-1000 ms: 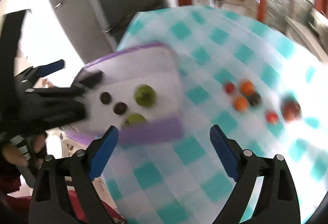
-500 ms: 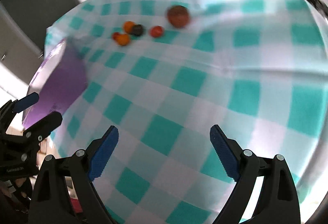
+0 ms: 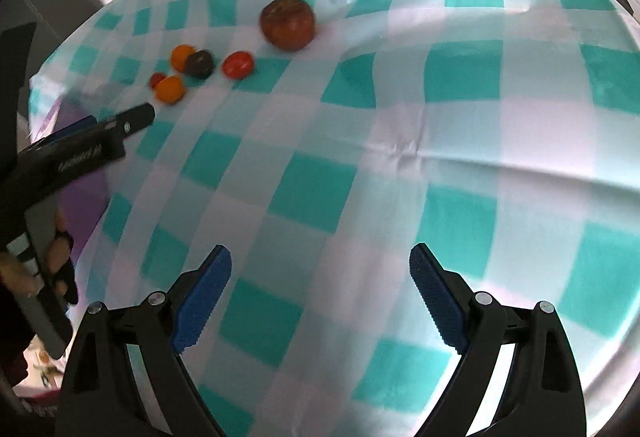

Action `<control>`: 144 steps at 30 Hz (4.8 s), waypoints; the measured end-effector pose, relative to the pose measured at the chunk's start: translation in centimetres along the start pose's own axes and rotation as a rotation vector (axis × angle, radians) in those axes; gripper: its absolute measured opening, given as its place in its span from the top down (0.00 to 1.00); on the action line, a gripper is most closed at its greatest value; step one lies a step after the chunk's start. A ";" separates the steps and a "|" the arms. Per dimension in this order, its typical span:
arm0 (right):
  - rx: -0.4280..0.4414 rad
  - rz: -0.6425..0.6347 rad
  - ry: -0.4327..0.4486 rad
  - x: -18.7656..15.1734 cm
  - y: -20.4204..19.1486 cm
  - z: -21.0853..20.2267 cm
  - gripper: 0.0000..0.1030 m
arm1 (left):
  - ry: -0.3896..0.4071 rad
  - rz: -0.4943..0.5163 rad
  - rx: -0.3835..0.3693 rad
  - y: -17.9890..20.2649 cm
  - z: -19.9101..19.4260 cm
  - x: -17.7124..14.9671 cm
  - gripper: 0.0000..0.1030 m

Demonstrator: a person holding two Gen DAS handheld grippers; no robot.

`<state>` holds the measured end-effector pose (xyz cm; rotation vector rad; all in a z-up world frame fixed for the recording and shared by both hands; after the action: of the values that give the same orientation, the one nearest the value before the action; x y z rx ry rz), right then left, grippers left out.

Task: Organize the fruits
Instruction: 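Open both grippers to release the fruits in the box and withdraw, then grasp the red tomato with the right gripper while the left grasps an orange, then carry the red tomato and orange with both grippers over the purple box, then open both grippers to drop the tomato and orange into the box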

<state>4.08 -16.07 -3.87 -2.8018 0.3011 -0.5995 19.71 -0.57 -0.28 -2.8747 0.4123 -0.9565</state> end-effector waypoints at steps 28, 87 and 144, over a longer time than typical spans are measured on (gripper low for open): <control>-0.069 -0.127 0.086 15.1 -7.2 12.7 0.22 | 0.037 -0.153 -0.042 -4.7 10.2 2.7 0.49; 0.064 -0.319 0.142 -10.3 -1.7 -10.5 0.62 | 0.023 0.172 -0.090 8.2 -16.1 -16.9 0.60; -0.031 -0.766 -0.396 1.3 -41.3 13.2 0.54 | -0.371 -0.124 0.088 -34.9 3.4 -11.5 0.50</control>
<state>16.86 25.33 -2.89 -2.9172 -0.8711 -0.1489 20.78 36.13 -3.95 -2.9312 0.1570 -0.4219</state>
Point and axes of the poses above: each gripper's, at about its wrist camera, not at the fingertips, and z roughly the way its jaws point, y to its right, x to its top, the point moved 10 cm from there along z, roughly the way its jaws point, and after that the axes turned 6 degrees about x, right-handed, at the moved point
